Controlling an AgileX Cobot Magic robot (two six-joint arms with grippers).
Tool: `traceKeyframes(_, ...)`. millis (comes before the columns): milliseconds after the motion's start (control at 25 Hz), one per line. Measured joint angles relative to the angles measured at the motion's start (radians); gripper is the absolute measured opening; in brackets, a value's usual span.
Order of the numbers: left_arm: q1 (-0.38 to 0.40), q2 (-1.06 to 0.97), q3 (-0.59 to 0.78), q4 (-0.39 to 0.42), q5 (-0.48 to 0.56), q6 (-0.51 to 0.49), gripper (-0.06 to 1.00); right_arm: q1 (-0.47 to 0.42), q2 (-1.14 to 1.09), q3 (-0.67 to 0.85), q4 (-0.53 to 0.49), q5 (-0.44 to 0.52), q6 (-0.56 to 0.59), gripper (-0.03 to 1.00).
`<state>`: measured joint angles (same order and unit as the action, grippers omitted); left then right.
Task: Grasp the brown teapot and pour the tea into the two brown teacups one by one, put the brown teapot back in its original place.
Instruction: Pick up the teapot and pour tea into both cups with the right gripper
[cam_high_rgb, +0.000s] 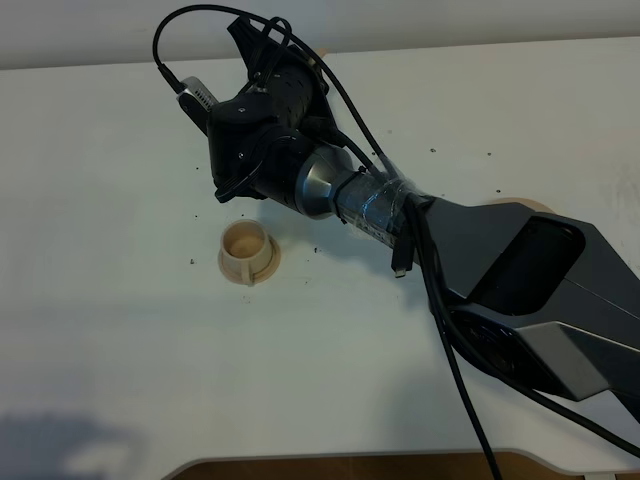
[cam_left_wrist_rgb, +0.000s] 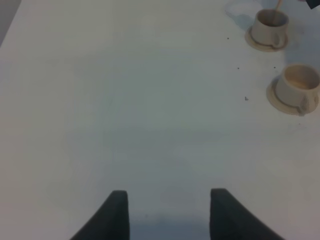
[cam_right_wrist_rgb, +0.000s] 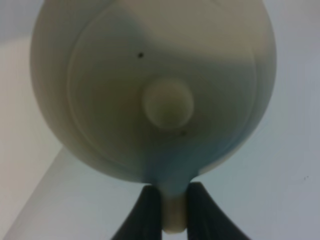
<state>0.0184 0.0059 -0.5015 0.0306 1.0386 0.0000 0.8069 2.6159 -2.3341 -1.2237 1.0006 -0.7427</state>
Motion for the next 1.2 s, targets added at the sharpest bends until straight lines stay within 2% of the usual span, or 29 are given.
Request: traceKeyframes(1200, 0.000, 0.000, 0.000, 0.000, 0.000, 0.000, 0.39, 0.000, 0.000, 0.000, -0.046, -0.033, -0.091, 0.13)
